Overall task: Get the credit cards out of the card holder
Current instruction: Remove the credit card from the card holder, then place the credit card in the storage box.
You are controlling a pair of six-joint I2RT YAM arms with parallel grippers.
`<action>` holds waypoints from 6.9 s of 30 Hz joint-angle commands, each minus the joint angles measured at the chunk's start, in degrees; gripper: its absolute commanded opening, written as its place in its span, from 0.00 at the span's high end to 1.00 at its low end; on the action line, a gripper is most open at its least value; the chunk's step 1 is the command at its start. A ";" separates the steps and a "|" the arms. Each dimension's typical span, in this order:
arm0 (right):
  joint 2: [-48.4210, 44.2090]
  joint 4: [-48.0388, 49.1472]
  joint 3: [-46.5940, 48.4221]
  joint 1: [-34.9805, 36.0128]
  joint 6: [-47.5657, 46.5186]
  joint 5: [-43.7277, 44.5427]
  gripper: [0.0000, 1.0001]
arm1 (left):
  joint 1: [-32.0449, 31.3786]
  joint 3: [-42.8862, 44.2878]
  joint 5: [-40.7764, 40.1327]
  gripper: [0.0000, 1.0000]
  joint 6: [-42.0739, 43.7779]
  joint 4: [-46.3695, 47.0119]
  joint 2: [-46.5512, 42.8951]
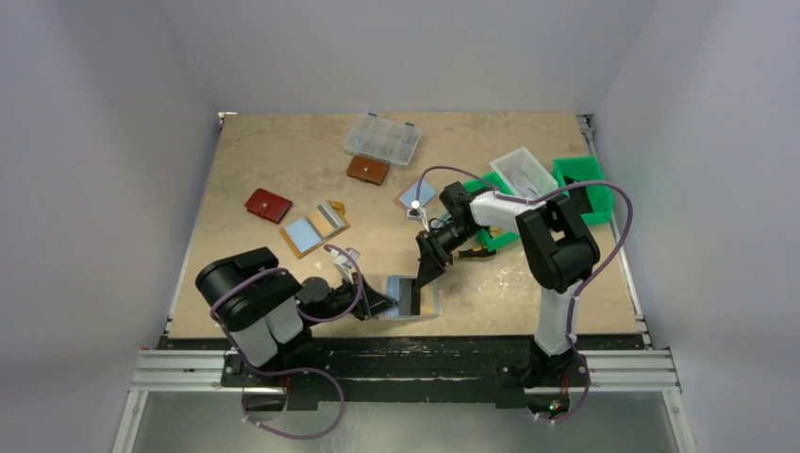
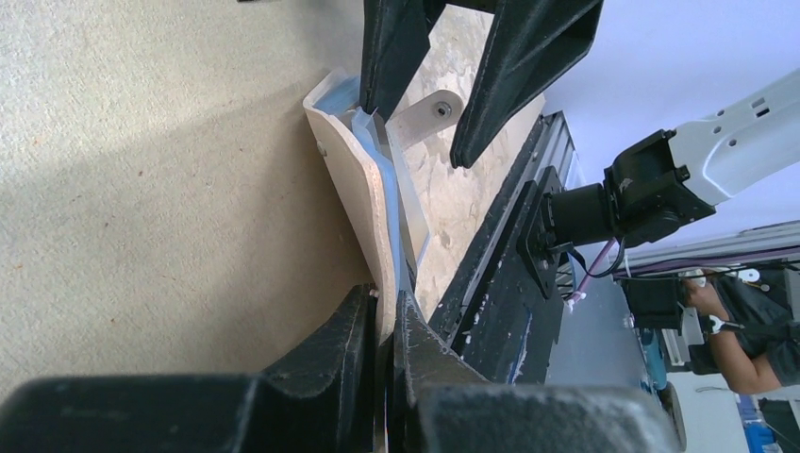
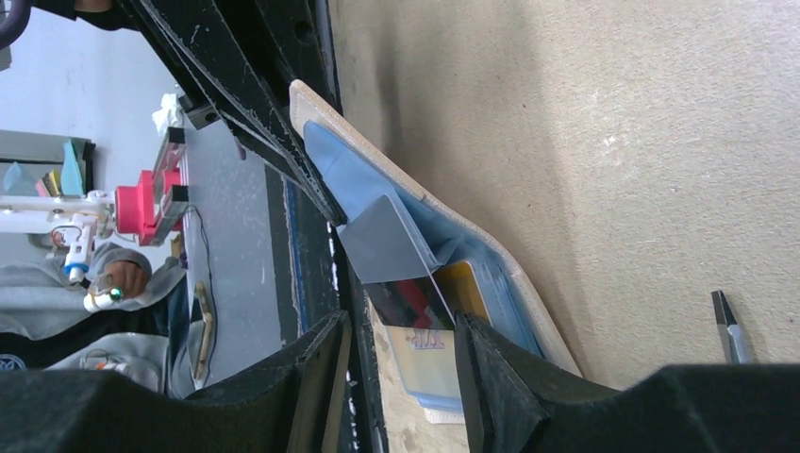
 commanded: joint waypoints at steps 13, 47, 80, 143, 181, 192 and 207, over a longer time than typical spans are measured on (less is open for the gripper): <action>-0.23 5.52 -0.79 0.18 5.55 -0.34 0.56 | -0.96 -1.53 -1.96 1.00 -0.22 15.69 -2.46; -0.76 6.26 -1.43 -2.37 7.05 -3.30 1.00 | -0.23 -3.41 -8.55 1.00 1.88 1.14 -13.61; -14.40 -9.38 2.85 -7.06 -14.09 -1.38 1.00 | 4.38 4.60 -29.87 0.14 2.85 -78.78 -58.69; -51.63 10.40 -21.00 -0.48 -40.22 12.86 1.00 | -6.65 21.01 -17.79 0.88 -51.89 -26.32 -16.59; -29.91 5.62 -8.06 -3.99 -9.33 1.81 0.29 | -7.57 12.43 -8.43 1.00 14.52 -20.50 -25.02; -30.30 7.71 -7.70 -4.06 -6.84 3.89 0.23 | -7.68 10.99 -9.17 1.00 14.60 -21.59 -26.73; -25.94 6.53 -6.44 -3.86 -3.90 -3.41 0.88 | -7.59 11.09 -9.88 1.00 13.57 -18.70 -24.45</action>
